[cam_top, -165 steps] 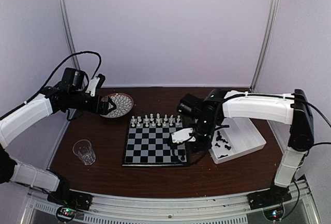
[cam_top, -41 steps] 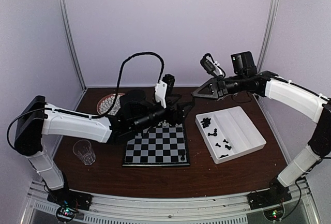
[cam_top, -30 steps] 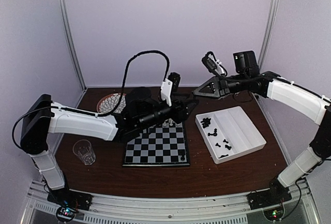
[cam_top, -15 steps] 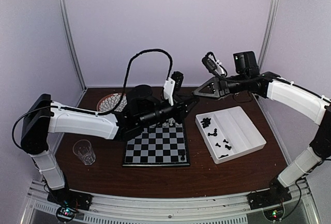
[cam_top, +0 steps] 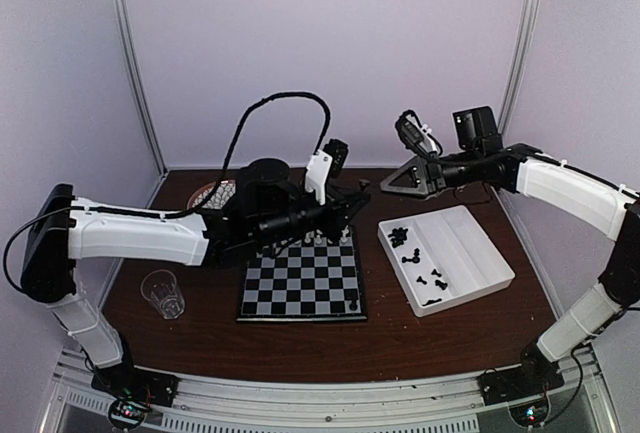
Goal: Set up the chess pieces on the board
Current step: Pass from the right arm to the left, then place the bishop on the chessboard.
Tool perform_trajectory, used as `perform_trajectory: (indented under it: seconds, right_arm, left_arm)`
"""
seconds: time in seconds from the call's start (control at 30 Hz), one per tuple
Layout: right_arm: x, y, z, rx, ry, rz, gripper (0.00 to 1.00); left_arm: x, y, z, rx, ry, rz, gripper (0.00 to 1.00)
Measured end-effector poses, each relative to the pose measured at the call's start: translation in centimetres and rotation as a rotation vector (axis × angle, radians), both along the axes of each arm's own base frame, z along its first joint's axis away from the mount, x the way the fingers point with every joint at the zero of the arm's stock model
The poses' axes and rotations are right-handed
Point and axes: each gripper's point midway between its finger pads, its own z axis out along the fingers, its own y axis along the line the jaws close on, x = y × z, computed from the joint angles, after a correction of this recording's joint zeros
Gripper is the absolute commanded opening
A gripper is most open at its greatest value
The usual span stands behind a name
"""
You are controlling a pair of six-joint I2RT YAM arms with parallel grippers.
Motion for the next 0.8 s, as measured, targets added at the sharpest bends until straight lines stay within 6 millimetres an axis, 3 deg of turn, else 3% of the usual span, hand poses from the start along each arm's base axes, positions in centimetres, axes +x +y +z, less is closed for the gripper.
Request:
perform_trajectory:
  seconds: [0.07, 0.2, 0.43, 0.7, 0.8]
  right_arm:
    - [0.1, -0.3, -0.2, -0.004, -0.002, -0.003, 0.44]
    - [-0.6, -0.9, 0.7, 0.02, -0.025, 0.026, 0.49]
    - [-1.9, -3.9, 2.8, -0.043, -0.221, -0.012, 0.5]
    - [-2.5, -5.2, 1.1, -0.161, -0.303, -0.01, 0.5]
    - [-2.6, -5.4, 0.7, -0.18, -0.311, -0.006, 0.5]
  left_arm:
    - [0.2, 1.0, -0.1, 0.052, 0.032, 0.035, 0.0]
    - [0.6, 3.2, -1.1, 0.191, 0.169, 0.093, 0.0]
    - [0.3, 9.3, -1.9, 0.473, 0.392, 0.169, 0.0]
    - [-2.3, 16.4, -3.2, 0.875, 0.427, 0.155, 0.0]
    - [-2.9, 18.3, -5.2, 1.069, 0.421, 0.121, 0.0]
